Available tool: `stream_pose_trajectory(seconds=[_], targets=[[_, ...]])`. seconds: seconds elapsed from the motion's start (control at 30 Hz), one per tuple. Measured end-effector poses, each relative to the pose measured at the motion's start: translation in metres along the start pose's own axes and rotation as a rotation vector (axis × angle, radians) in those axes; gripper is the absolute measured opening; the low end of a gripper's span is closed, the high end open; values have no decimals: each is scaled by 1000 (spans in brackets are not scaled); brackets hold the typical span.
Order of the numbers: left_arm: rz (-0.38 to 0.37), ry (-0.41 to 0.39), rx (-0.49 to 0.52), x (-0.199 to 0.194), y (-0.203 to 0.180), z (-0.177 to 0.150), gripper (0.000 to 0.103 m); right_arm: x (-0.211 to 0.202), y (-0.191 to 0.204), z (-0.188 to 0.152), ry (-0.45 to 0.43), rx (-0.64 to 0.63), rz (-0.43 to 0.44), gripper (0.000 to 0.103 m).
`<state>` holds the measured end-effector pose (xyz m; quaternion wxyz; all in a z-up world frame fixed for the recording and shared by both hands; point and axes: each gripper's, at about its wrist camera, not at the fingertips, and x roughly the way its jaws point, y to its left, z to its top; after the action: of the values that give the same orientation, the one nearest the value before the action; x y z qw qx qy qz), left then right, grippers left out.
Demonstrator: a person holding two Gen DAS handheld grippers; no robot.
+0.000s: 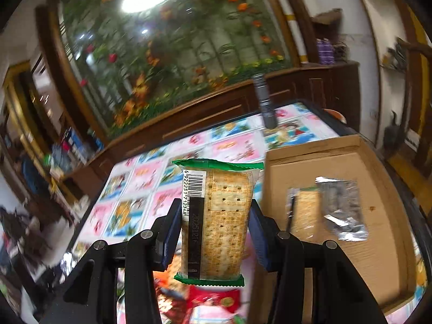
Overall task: Organize snacks
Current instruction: 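Carry both packs into the cardboard box and open both tools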
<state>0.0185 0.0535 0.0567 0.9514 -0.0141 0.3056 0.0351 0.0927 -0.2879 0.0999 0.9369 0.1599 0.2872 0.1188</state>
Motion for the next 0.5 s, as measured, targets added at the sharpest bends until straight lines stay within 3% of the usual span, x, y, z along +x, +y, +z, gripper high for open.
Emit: stream_pose_trajectory(seconds=[0.27, 0.5], targets=[[-136, 5, -15, 1, -40, 16, 73, -18, -85, 28, -36, 188, -68, 51], [-324, 12, 83, 2, -134, 36, 73, -25, -134, 37, -22, 279, -144, 51]])
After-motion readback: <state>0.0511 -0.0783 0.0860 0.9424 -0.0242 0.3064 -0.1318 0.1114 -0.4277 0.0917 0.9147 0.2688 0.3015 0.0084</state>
